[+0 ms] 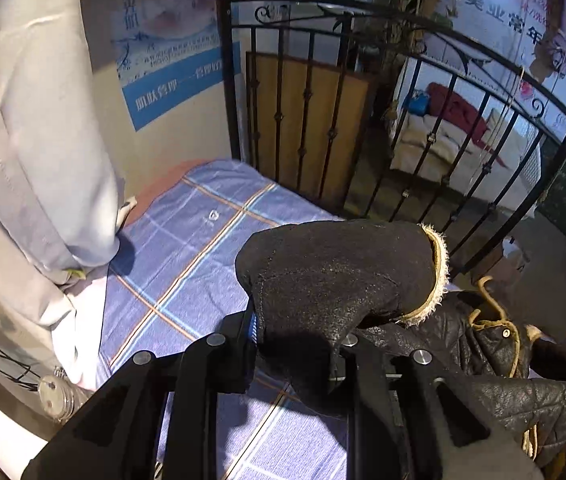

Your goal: Fold large clothes

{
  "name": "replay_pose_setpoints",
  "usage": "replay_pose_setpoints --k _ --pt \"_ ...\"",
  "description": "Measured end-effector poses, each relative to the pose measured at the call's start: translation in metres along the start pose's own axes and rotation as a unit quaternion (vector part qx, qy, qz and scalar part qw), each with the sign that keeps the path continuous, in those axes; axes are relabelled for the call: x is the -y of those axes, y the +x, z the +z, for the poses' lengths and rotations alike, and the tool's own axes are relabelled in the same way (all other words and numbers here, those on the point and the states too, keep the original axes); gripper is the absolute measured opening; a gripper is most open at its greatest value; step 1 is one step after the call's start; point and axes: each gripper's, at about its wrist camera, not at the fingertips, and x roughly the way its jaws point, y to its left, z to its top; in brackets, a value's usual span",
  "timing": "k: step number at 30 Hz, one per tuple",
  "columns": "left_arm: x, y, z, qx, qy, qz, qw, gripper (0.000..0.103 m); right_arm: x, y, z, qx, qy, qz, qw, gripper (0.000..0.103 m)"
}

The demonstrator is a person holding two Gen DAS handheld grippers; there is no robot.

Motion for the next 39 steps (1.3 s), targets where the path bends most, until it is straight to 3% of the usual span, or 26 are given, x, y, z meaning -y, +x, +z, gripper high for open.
replay_pose_setpoints --k 3,5,7,9,11,12,13,14,15,17,18,19,23,27,30,33,36,37,39 --pt "-0.005 -0.003 0.024 0.020 -0.016 -0.009 0.9996 0.020 0.024 -0.059 0.006 0.080 0.045 0.045 0.995 0.015" --pt "-0.005 0.011 0.031 0.023 -0.016 0.007 0.9996 0.020 0.043 -0.076 0.009 0.104 0.064 0.040 0.992 0.015" --pt "-0.007 0.041 0.027 0.005 -0.023 0.037 0.9990 0.024 0.082 -0.060 -0.002 0.074 0.130 0.039 0.988 0.015" --pt "-0.014 0.078 0.013 -0.051 -0.040 0.064 0.9959 0.029 0.112 -0.030 -0.029 0.014 0.183 0.014 0.983 0.018" --pt "-0.018 0.109 -0.008 -0.110 -0.045 0.070 0.9904 0.036 0.120 -0.003 -0.054 -0.037 0.165 -0.024 0.985 0.031" --pt "-0.020 0.120 -0.022 -0.136 -0.048 0.068 0.9872 0.048 0.127 0.008 -0.067 -0.048 0.161 -0.056 0.984 0.040" --pt "-0.019 0.131 -0.037 -0.164 -0.047 0.068 0.9830 0.061 0.132 0.016 -0.076 -0.053 0.164 -0.084 0.981 0.070" --pt "-0.017 0.139 -0.052 -0.190 -0.037 0.070 0.9785 0.062 0.140 0.022 -0.086 -0.062 0.176 -0.110 0.976 0.085" --pt "-0.015 0.141 -0.065 -0.199 -0.026 0.074 0.9769 0.062 0.153 0.026 -0.098 -0.068 0.203 -0.122 0.969 0.085" --pt "-0.014 0.132 -0.087 -0.186 -0.013 0.061 0.9806 0.072 0.169 0.028 -0.113 -0.070 0.237 -0.104 0.963 0.085" --pt "-0.013 0.126 -0.094 -0.177 -0.006 0.053 0.9827 0.085 0.174 0.031 -0.120 -0.080 0.240 -0.105 0.962 0.085" --pt "-0.015 0.120 -0.099 -0.168 -0.001 0.056 0.9841 0.090 0.173 0.035 -0.123 -0.089 0.227 -0.109 0.964 0.085" --pt "-0.035 0.097 -0.110 -0.155 -0.019 0.067 0.9854 0.090 0.135 0.050 -0.122 -0.120 0.131 -0.096 0.979 0.085" --pt "-0.051 0.081 -0.129 -0.159 -0.090 -0.006 0.9831 0.090 0.085 0.073 -0.132 -0.152 0.044 -0.069 0.985 0.085" --pt "-0.023 0.079 -0.166 -0.194 -0.041 -0.042 0.9792 0.090 0.046 0.095 -0.151 -0.202 -0.004 -0.026 0.979 0.085" --pt "0.005 0.073 -0.207 -0.211 0.005 -0.044 0.9766 0.090 0.008 0.118 -0.189 -0.275 -0.049 0.010 0.960 0.085" --pt "0.013 0.075 -0.241 -0.246 -0.021 -0.070 0.9666 0.090 -0.030 0.123 -0.222 -0.313 -0.117 0.038 0.942 0.085" --pt "0.013 0.075 -0.250 -0.255 -0.031 -0.072 0.9639 0.090 -0.044 0.124 -0.233 -0.324 -0.152 0.046 0.933 0.085" --pt "0.012 0.074 -0.261 -0.260 -0.034 -0.065 0.9627 0.090 -0.083 0.129 -0.262 -0.346 -0.261 0.056 0.899 0.085"
